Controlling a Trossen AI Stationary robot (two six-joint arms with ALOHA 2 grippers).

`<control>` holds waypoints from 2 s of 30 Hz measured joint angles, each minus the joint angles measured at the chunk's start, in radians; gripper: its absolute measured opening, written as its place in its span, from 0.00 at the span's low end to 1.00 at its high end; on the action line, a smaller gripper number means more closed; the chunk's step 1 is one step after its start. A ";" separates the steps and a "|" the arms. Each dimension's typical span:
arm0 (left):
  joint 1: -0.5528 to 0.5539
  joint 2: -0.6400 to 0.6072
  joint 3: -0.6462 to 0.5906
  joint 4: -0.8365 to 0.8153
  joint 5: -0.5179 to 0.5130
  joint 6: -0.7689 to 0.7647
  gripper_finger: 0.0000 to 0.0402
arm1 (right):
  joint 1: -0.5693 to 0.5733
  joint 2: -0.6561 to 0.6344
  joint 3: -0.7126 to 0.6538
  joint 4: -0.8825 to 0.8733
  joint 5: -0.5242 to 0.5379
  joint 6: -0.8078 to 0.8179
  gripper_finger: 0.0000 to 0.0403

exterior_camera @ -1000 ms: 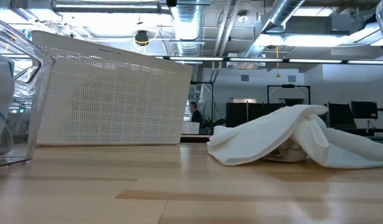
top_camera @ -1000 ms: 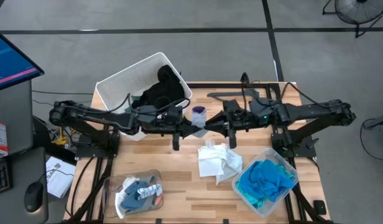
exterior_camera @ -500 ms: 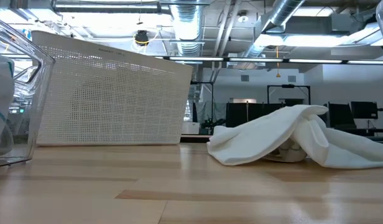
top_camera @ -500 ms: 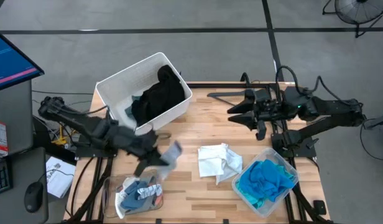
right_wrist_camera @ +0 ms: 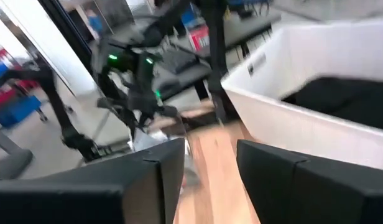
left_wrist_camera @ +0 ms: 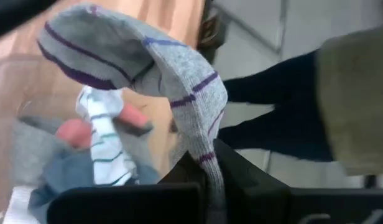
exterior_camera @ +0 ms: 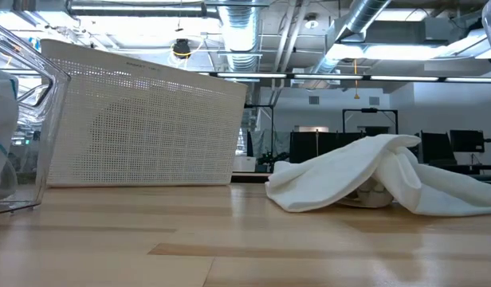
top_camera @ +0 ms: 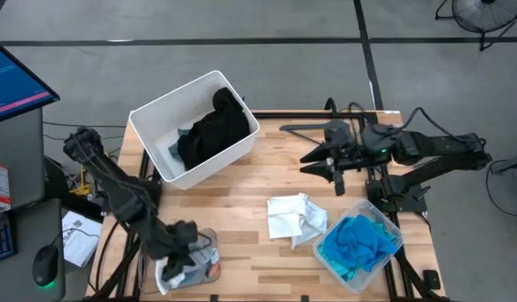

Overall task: Pick & Place Cloths
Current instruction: Put the striped gray sock into the left transparent bin, then put the white shorts into the right transparent bin

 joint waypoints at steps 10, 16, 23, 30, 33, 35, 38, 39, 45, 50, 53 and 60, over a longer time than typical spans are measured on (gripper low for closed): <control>-0.019 0.215 0.000 0.000 0.144 -0.001 0.00 | -0.002 0.155 0.000 -0.270 0.000 0.085 0.37; -0.019 0.294 0.000 0.000 0.140 0.014 0.01 | -0.005 0.283 0.000 -0.370 0.000 0.087 0.46; -0.012 0.329 -0.001 -0.037 0.142 0.017 0.13 | -0.016 0.447 0.000 -0.494 0.000 0.079 0.60; -0.012 0.322 -0.001 -0.041 0.145 0.033 0.40 | 0.000 0.590 -0.003 -0.557 -0.004 0.052 0.67; -0.010 0.323 -0.001 -0.046 0.146 0.041 0.53 | 0.007 0.646 -0.003 -0.555 -0.005 0.050 0.68; -0.009 0.323 -0.001 -0.049 0.146 0.039 0.61 | 0.009 0.684 -0.004 -0.558 -0.007 0.048 0.69; -0.002 0.323 -0.001 -0.071 0.145 0.035 0.70 | 0.013 0.739 -0.003 -0.542 -0.007 0.035 0.69; 0.004 0.323 -0.001 -0.080 0.145 0.035 0.72 | 0.013 0.757 -0.004 -0.541 -0.010 0.026 0.69; 0.046 0.321 -0.001 -0.097 0.146 0.033 0.74 | 0.013 0.857 -0.002 -0.496 -0.035 -0.031 0.66; 0.077 0.260 -0.001 -0.098 0.183 0.032 0.68 | 0.011 0.877 0.001 -0.487 -0.041 -0.021 0.41; 0.090 0.192 -0.001 -0.093 0.180 0.032 0.64 | -0.006 0.867 -0.001 -0.479 -0.041 0.021 0.14; 0.093 -0.010 -0.001 -0.092 0.048 -0.013 0.55 | -0.048 0.718 -0.007 -0.450 0.015 0.024 0.02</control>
